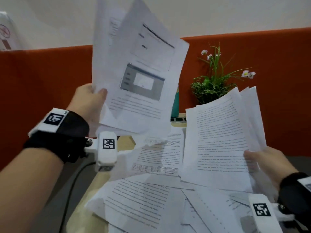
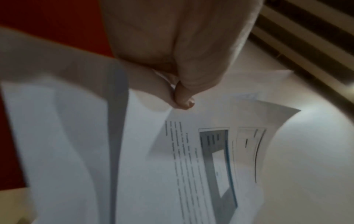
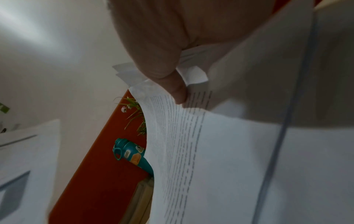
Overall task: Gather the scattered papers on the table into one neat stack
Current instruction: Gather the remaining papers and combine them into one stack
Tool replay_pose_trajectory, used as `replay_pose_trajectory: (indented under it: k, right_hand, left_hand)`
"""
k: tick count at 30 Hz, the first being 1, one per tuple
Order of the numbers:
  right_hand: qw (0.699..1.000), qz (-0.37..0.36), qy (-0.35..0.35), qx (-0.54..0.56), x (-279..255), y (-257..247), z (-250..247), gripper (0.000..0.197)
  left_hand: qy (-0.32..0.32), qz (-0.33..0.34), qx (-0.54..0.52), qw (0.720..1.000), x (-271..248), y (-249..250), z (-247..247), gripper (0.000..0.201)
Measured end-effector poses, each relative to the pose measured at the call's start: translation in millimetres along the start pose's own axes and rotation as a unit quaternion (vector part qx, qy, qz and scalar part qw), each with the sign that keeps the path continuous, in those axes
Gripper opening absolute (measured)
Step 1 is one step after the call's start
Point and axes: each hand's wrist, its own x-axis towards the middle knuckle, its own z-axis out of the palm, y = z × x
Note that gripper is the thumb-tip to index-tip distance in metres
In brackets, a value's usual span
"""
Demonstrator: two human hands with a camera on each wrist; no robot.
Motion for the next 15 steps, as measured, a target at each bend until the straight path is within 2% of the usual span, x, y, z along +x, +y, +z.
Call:
replay_pose_trajectory:
  k: [3, 7, 10, 13, 15]
  right_hand:
    - [0.998, -0.029, -0.027, 0.040, -5.4, -7.1, 19.2, 0.028]
    - [0.993, -0.021, -0.065, 0.095, -11.5, -13.1, 40.9, 0.023]
    - [0.993, -0.031, -0.056, 0.095, -18.2, -21.5, 43.8, 0.038]
    - [0.991, -0.044, -0.101, 0.080, -24.3, -24.5, 38.9, 0.055]
    - [0.989, -0.085, -0.116, 0.037, -27.9, -22.9, 41.0, 0.035]
  left_hand:
    - [-0.029, -0.046, 0.061, 0.997, 0.8, -23.2, 19.3, 0.026]
    - [-0.152, -0.098, 0.061, 0.982, -35.2, -55.7, 78.4, 0.035]
    - [-0.212, -0.116, 0.047, 0.969, -60.3, -61.8, 108.9, 0.042]
    - [-0.216, -0.131, 0.007, 0.968, -76.4, -58.2, 125.1, 0.037]
    - [-0.212, -0.132, -0.006, 0.968, -85.4, -53.0, 132.2, 0.035]
